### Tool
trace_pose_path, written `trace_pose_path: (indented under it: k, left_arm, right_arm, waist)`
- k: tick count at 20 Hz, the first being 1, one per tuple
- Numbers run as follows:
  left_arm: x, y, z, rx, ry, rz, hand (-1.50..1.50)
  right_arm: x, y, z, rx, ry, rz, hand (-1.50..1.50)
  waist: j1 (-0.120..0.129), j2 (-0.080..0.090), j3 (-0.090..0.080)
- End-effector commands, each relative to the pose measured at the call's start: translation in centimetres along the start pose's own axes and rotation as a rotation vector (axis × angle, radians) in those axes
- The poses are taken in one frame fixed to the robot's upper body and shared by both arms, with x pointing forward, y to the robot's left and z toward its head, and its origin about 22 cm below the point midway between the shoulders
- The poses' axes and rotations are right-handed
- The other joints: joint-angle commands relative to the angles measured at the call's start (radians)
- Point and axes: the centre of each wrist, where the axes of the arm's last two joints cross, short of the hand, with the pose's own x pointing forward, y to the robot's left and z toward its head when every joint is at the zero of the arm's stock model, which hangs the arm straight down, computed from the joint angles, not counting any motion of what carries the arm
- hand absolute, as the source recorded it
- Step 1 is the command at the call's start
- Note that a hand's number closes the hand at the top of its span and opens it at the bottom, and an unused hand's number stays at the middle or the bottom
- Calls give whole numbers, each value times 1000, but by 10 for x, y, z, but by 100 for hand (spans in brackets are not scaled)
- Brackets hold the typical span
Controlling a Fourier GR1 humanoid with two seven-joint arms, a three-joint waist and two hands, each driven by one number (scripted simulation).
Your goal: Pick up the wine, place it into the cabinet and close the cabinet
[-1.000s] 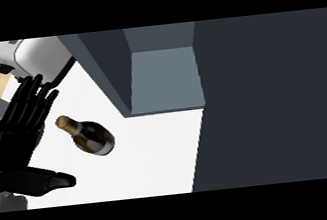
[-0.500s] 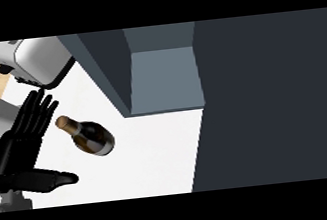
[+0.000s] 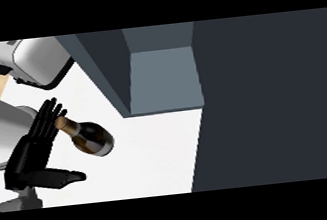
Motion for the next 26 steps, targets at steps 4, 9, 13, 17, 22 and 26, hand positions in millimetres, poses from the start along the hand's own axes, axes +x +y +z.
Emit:
trace_pose_path:
  k: [4,9,13,17,22,26]
  left_arm:
    - [-36,16,9,14,44,-3,-150]
    - [-49,20,-12,28,27,-7,-150]
    - [-80,4,-2,19,39,-17,-150]
    - [-90,12,-5,2,73,53,-150]
    - [-89,20,-8,-45,121,119,-150]
    - [-107,25,1,-58,117,149,-150]
  right_arm:
    - [42,-8,43,-22,-100,10,-150]
    - [37,-4,30,-17,-100,23,-150]
    - [24,0,22,-18,-93,39,-150]
    - [31,-1,31,-5,-113,32,-150]
    - [45,-9,36,-23,-99,32,-150]
    - [33,1,27,-18,-103,35,-150]
  waist:
    - [-8,-2,0]
    - [-3,2,0]
    - [-1,3,0]
    - [-7,2,0]
    - [-1,-1,0]
    - [-6,3,-1]
